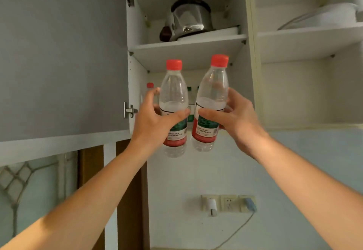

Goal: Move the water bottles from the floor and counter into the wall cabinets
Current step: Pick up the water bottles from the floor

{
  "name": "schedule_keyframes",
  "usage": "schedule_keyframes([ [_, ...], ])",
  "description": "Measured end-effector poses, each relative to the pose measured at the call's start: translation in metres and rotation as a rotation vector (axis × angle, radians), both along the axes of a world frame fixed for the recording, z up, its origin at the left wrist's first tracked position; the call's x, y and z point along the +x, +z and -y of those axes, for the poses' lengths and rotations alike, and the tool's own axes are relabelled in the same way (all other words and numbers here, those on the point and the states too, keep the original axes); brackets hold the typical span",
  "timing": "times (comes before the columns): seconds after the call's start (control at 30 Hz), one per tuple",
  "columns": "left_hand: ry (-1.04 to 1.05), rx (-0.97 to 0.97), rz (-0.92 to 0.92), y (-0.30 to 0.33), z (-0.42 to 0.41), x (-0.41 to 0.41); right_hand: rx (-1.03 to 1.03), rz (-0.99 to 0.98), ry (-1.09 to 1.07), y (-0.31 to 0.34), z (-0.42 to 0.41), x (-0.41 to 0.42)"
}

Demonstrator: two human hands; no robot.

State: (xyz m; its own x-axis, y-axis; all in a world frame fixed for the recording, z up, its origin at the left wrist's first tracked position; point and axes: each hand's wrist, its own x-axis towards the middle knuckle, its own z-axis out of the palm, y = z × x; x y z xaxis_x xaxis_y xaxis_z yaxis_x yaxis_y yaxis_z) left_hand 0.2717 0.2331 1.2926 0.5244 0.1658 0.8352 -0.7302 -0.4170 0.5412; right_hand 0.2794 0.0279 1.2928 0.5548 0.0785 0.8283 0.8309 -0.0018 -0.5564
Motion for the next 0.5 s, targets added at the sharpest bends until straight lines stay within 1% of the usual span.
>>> schedule_keyframes([
  [0.1, 0.041, -0.015, 0.029, 0.021, 0.002, 0.03, -0.013, 0.031, 0.027, 0.022, -0.004, 0.037],
  [0.23, 0.083, -0.017, 0.044, 0.039, 0.004, 0.076, -0.034, 0.033, 0.011, 0.046, -0.007, 0.091],
  [0.3, 0.108, -0.027, 0.032, 0.042, 0.005, 0.101, -0.049, 0.006, -0.001, 0.053, -0.006, 0.117],
  [0.5, 0.093, -0.111, -0.039, 0.045, 0.002, 0.165, -0.079, -0.087, -0.062, 0.06, -0.007, 0.182],
])
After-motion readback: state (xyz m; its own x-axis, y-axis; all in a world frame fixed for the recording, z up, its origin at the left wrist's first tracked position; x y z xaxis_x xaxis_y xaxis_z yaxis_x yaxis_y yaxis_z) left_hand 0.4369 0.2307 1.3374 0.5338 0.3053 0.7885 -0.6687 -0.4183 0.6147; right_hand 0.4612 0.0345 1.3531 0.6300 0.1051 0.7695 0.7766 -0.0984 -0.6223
